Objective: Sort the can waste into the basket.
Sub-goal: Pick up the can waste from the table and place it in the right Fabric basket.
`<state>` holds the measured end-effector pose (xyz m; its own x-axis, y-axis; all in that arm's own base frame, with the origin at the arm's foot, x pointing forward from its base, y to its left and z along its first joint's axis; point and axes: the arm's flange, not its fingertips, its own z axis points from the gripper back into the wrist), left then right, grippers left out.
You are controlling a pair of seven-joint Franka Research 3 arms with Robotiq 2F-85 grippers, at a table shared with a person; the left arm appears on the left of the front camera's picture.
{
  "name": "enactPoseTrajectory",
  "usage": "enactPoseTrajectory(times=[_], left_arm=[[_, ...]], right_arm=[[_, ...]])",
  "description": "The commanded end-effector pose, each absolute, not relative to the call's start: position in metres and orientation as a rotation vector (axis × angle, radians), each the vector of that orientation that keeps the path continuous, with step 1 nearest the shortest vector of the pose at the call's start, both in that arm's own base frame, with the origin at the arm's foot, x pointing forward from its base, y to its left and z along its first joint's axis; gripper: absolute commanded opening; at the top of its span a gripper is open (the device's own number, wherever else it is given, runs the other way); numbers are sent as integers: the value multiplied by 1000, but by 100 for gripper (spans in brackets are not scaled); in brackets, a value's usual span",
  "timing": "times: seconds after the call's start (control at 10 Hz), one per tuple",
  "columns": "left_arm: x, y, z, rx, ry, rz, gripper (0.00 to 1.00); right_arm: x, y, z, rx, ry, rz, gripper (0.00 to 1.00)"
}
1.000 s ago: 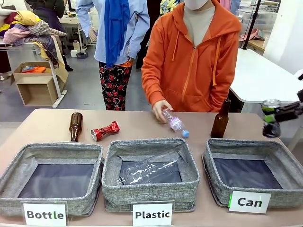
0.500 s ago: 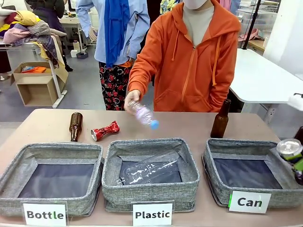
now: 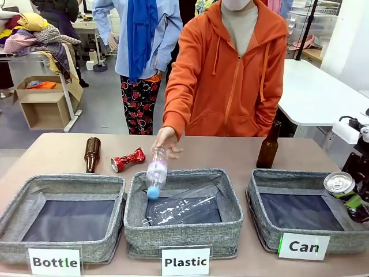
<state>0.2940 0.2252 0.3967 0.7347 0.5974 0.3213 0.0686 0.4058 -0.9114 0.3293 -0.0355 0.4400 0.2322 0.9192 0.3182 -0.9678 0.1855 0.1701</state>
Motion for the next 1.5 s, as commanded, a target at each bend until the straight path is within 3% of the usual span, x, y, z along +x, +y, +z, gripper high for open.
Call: enactPoseTrajectory(times=[0.0, 0.1, 0.2, 0.7, 0.9, 1.0, 1.1, 1.3, 1.4], left_arm=[[295, 225, 396, -1131, -724, 354, 100], [295, 225, 396, -1131, -724, 354, 100], [295, 225, 396, -1131, -724, 354, 100], [295, 225, 396, -1131, -724, 354, 100], [295, 225, 396, -1131, -724, 354, 100], [295, 225, 396, -1131, -724, 354, 100], [295, 225, 396, -1131, -724, 354, 100], [295, 225, 396, -1131, -724, 354, 100], [295, 225, 396, -1131, -724, 354, 100]], right_arm=[[329, -35, 435, 366, -216, 1350, 57], [331, -36, 435, 369, -225, 1356, 97], [331, -36, 434, 368, -225, 1351, 100], [340, -40, 432, 446, -268, 1261, 100], [351, -46, 437, 651, -315, 1075, 100], [364, -44, 440, 776, -442, 807, 100], [374, -44, 444, 963, -530, 679, 100], [385, -55, 453, 1285, -485, 414, 100], [391, -59, 453, 1339, -471, 297, 100]])
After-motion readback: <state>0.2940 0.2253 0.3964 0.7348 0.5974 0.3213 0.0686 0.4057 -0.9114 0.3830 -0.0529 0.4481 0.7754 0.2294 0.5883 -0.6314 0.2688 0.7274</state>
